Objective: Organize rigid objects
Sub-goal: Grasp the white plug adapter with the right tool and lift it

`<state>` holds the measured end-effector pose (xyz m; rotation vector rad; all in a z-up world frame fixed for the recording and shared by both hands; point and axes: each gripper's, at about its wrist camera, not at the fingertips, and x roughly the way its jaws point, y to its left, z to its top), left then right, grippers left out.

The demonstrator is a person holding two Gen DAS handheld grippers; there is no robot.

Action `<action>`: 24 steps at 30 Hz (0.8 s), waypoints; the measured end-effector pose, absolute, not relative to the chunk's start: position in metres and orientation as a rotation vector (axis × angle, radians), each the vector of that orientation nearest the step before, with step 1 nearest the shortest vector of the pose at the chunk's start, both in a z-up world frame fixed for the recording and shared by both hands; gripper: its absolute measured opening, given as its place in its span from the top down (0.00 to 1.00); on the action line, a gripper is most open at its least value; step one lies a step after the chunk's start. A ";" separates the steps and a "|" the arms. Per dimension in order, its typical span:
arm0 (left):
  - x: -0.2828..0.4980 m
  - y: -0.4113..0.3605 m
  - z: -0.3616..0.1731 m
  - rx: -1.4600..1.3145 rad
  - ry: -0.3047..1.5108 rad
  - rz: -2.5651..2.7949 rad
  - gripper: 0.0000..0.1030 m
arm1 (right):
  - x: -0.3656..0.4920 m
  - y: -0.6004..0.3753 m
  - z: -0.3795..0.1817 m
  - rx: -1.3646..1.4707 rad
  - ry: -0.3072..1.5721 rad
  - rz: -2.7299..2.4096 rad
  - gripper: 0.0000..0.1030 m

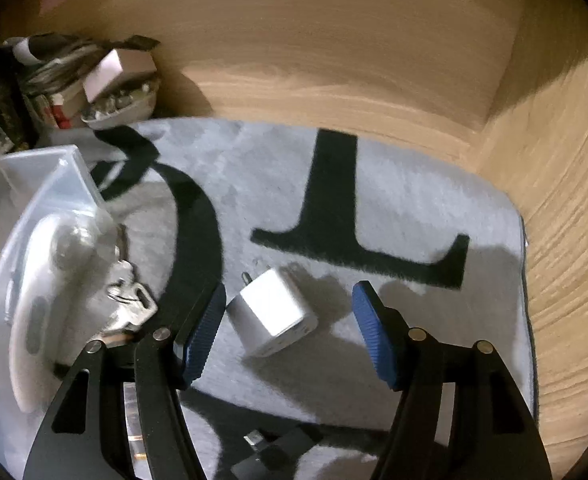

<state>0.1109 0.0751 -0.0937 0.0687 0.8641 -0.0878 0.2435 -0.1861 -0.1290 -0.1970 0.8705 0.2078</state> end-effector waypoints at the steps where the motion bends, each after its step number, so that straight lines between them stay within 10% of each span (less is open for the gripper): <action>1: 0.110 0.075 -0.094 0.069 0.865 -0.088 0.87 | 0.245 -0.188 -0.132 -0.194 0.879 0.202 0.46; 3: 0.110 0.075 -0.094 0.070 0.865 -0.088 0.87 | 0.246 -0.190 -0.136 -0.192 0.894 0.218 0.57; 24: 0.110 0.075 -0.094 0.070 0.864 -0.087 0.87 | 0.172 -0.120 -0.049 -0.239 0.614 0.466 0.57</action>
